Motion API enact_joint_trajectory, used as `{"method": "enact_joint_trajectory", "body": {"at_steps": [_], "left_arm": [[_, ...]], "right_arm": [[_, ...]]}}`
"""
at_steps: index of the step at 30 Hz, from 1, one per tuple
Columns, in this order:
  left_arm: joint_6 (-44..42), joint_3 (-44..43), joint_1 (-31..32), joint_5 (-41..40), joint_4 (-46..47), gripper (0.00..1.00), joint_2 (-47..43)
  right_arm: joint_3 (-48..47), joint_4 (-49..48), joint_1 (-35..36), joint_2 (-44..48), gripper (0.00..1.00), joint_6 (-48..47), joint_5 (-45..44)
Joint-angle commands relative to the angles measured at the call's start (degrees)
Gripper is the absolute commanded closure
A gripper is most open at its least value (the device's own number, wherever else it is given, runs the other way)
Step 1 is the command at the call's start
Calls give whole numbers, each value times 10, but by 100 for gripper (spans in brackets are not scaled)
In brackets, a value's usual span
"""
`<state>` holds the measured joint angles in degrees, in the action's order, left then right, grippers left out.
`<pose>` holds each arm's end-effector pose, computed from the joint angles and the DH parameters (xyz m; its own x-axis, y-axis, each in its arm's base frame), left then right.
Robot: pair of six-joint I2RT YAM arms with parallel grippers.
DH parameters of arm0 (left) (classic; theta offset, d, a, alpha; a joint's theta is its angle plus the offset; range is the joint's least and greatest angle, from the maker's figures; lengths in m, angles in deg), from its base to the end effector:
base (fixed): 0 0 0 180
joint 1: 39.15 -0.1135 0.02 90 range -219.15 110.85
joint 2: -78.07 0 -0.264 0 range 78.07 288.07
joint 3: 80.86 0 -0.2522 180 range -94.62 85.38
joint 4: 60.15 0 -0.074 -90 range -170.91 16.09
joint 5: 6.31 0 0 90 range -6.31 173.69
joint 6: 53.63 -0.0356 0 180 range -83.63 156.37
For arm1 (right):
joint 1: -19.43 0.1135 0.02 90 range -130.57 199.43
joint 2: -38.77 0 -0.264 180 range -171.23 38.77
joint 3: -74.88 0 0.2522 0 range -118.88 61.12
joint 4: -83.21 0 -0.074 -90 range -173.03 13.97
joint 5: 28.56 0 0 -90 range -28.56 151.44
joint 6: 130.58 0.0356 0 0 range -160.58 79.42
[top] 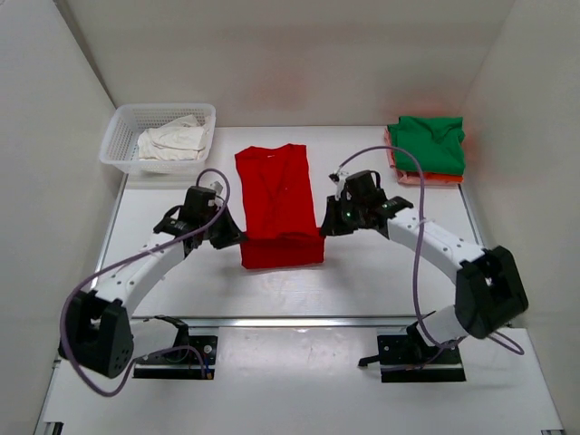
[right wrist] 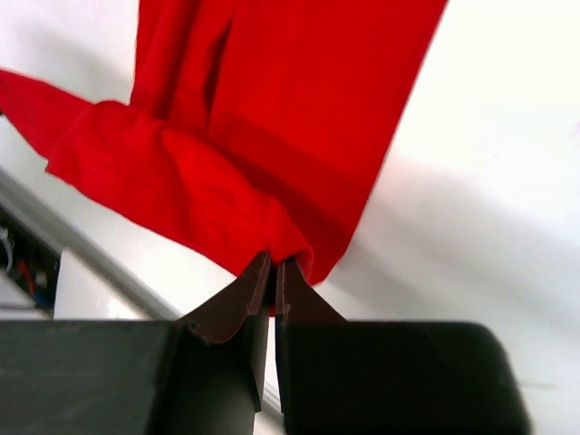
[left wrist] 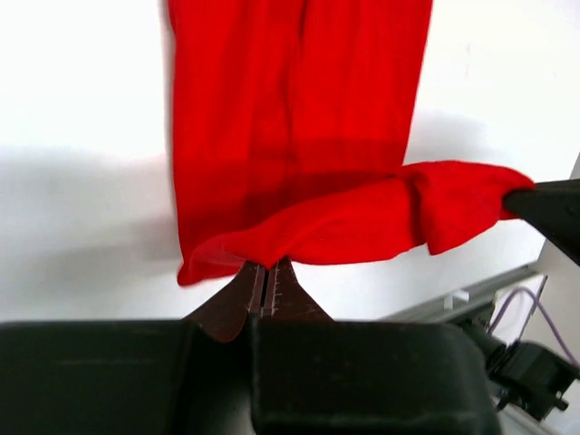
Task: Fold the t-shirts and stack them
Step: Fold the folded rectangular tshirt in 1/3 of the way
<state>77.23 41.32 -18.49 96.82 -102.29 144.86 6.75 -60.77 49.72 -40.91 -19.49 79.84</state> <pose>0.2154 -0.0899 0.2322 -0.8629 -0.3555 -0.3592 -0.1157 0.8308 -0.5445 0.2469 0.1572 0.2432 -0.8330 -0.0912 -0.5457 -0.3888 0.7982 0.4602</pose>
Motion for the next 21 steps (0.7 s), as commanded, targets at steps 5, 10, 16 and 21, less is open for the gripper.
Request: {"method": "enact_joint_trajectory", "body": {"at_steps": [5,10,16,21], "left_arm": [[-46,-74,-50,25,74,100,106],[-54,-118,-74,30,114,100,202],[-47,-165,-91,31,157,100,283],[-47,-197,-106,29,181,100,342]], "right_arm": [[-135,-12,-50,-148,100,-79,35],[-219,-8,-69,-228,100,-99,42],[-316,5,-81,-322,100,-111,49],[-387,17,-89,-388,100,-119,45]]}}
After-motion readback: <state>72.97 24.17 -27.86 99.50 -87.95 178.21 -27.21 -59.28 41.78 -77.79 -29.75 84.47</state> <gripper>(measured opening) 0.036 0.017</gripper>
